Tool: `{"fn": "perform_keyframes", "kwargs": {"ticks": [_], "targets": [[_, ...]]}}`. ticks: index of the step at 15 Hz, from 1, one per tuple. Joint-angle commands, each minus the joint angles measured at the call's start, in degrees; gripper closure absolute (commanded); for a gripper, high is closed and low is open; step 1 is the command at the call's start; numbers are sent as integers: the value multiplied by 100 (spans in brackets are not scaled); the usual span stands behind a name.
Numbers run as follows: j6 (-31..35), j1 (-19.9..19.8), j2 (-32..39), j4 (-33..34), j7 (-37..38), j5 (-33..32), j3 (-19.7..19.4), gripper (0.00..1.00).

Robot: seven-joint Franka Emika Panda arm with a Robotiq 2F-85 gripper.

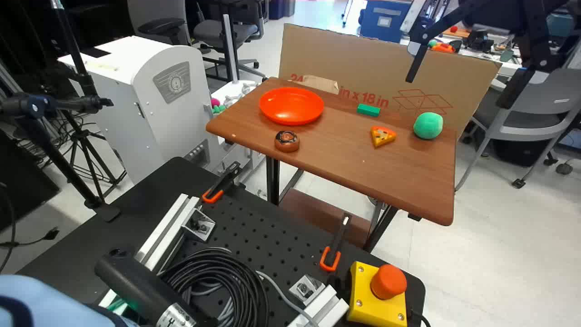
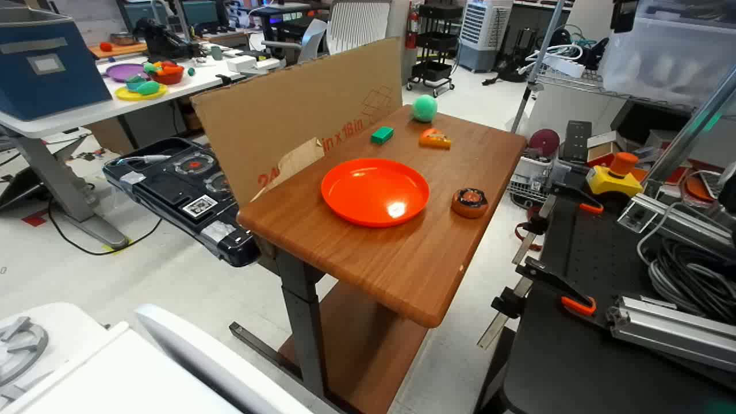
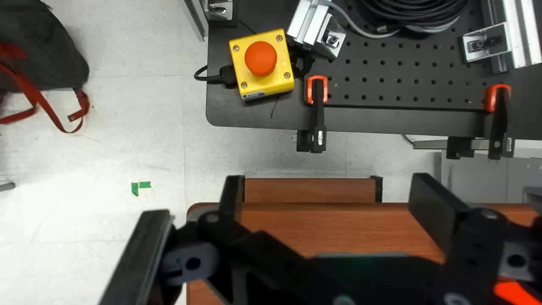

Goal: Move the slice of pizza closer to the right edge

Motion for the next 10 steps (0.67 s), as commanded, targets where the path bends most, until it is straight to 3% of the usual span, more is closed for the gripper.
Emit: {"fn": "perform_keyframes", "kwargs": {"ticks": [1, 5, 10], "targets": [[-4, -91, 5, 7, -11, 15, 88, 0], [-4, -91, 4, 8, -11, 15, 88, 0], [444, 5, 726, 532, -110, 699, 140, 0]]}}
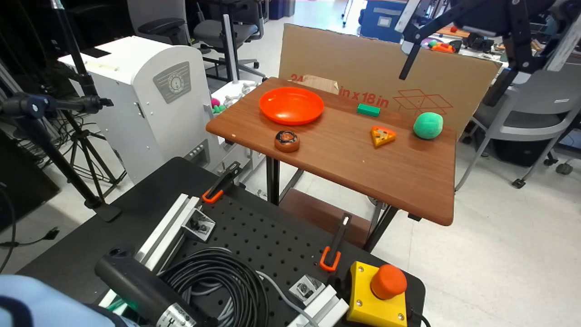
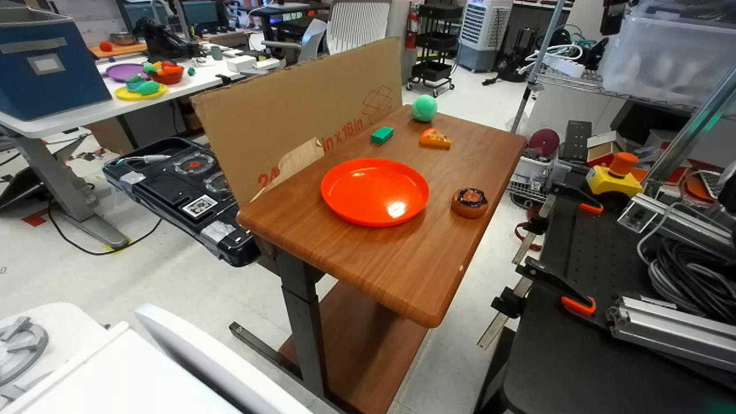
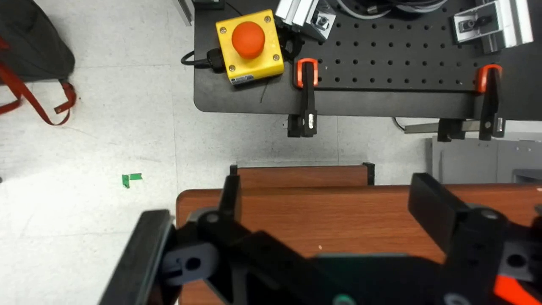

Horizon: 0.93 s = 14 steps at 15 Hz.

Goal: Move the slice of pizza closer to the right edge

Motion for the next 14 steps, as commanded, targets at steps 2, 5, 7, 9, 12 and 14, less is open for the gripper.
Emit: {"fn": "perform_keyframes", "kwargs": {"ticks": [2, 5, 7, 9, 12, 14], "targets": [[483, 29, 984, 770, -169, 866, 203, 0], [1071, 17, 1665, 1145, -53, 1195, 450, 0], [1629, 2, 2142, 1338, 120, 1179, 617, 0], [2066, -5, 2654, 1609, 425, 1078, 735, 0], [2315, 18, 3372, 2087, 843, 892, 836, 0], [2348, 20, 3713, 2333, 964, 817, 889, 0]]}}
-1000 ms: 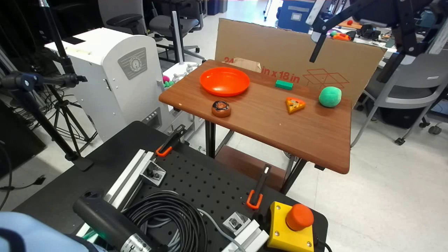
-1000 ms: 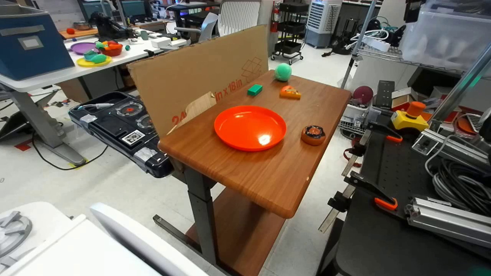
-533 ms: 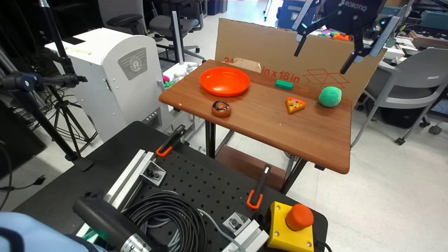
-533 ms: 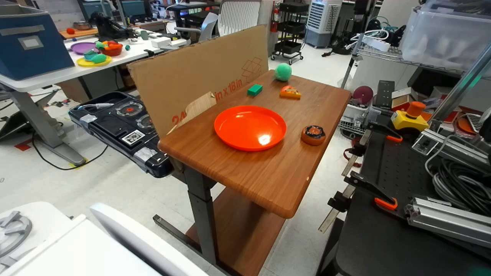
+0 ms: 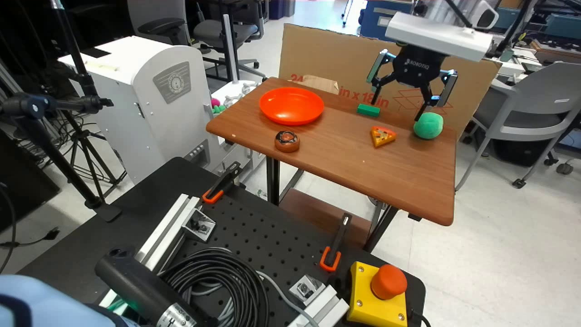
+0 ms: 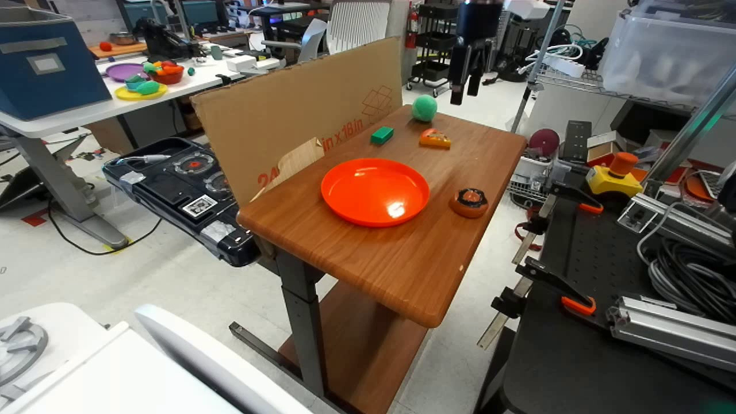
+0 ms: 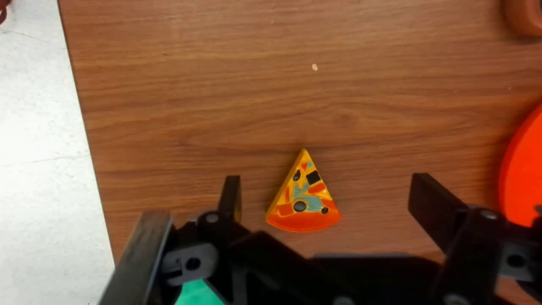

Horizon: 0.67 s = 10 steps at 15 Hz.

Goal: Move the slice of pizza closer to the right edge

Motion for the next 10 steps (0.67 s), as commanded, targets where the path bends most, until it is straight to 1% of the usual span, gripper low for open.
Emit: {"fn": "perform_keyframes", "kwargs": {"ticks": [1, 5, 10], "targets": [[101, -22, 699, 625, 287, -216, 115, 0], [12, 49, 1271, 1121, 595, -481, 97, 0], [-15, 170, 1690, 1438, 873, -826, 66, 0]]}}
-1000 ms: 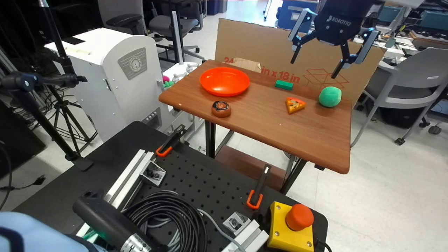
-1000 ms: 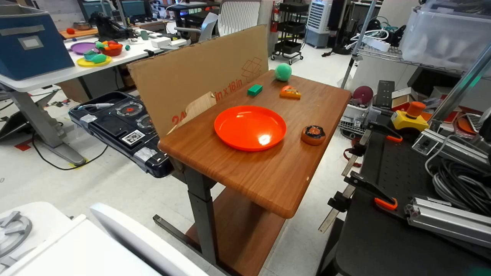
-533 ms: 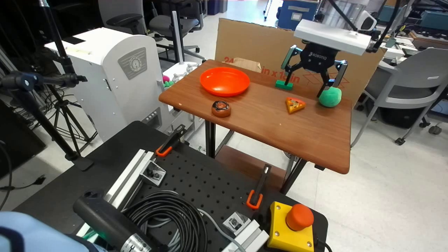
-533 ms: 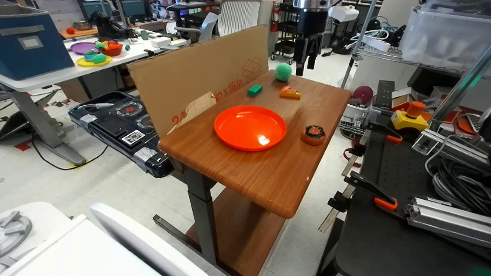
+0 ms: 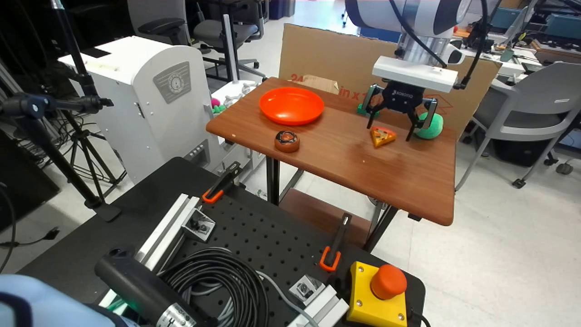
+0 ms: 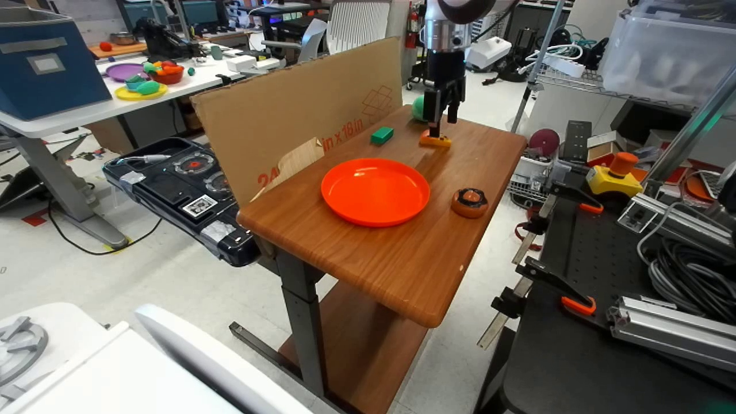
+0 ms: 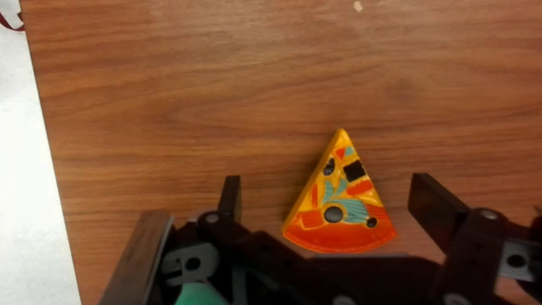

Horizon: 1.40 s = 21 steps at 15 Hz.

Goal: Move the slice of pizza closer to the right edge

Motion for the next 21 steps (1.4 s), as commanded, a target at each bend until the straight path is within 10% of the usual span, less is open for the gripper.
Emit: {"fn": "perform_keyframes", "kwargs": {"ticks": [1, 3, 9, 21], "targets": [[-87, 94, 354, 395, 255, -249, -18, 0], [-154, 120, 494, 532, 322, -294, -3, 28], [-105, 230, 526, 566, 396, -435, -10, 70], [1004, -407, -1233, -1912, -559, -322, 39, 73]]}}
